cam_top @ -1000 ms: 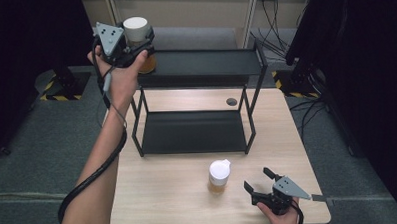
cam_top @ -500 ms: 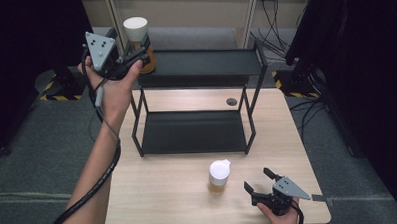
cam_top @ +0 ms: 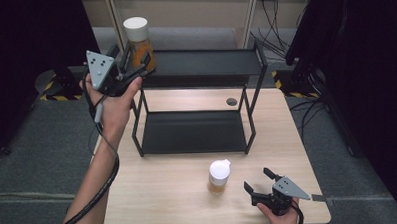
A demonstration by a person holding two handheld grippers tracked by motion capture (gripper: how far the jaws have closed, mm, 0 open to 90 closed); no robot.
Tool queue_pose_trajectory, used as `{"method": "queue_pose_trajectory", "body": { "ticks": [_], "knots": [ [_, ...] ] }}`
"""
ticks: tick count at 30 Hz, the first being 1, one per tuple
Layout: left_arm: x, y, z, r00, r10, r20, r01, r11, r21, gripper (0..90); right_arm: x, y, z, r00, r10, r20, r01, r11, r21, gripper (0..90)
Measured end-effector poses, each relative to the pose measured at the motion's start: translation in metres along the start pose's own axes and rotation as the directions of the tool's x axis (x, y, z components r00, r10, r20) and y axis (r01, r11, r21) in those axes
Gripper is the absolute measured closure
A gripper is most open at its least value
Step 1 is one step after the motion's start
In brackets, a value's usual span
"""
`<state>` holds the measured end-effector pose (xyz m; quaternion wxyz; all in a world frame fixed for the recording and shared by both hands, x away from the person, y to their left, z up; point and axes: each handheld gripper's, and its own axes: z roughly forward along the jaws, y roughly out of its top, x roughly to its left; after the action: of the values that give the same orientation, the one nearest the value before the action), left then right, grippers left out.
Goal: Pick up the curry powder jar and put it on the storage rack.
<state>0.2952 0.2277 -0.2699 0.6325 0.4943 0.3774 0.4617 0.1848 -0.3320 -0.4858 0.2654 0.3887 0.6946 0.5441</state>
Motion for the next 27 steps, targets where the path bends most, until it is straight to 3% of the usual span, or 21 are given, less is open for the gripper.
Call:
{"method": "queue_pose_trajectory", "body": {
  "ticks": [11,27],
  "knots": [
    [0.000,-0.023,-0.027,0.9998,0.016,0.011,-0.016,0.9999,-0.003,14.0,0.000,0.000,0.000,1.0000,-0.002,0.002,0.002,1.000,0.000,8.1],
    [0.001,-0.049,-0.054,0.9995,-0.001,0.032,0.000,0.9992,0.039,13.9,0.001,0.000,0.000,1.0000,-0.003,0.003,0.003,1.000,-0.001,8.1]
  ]
}}
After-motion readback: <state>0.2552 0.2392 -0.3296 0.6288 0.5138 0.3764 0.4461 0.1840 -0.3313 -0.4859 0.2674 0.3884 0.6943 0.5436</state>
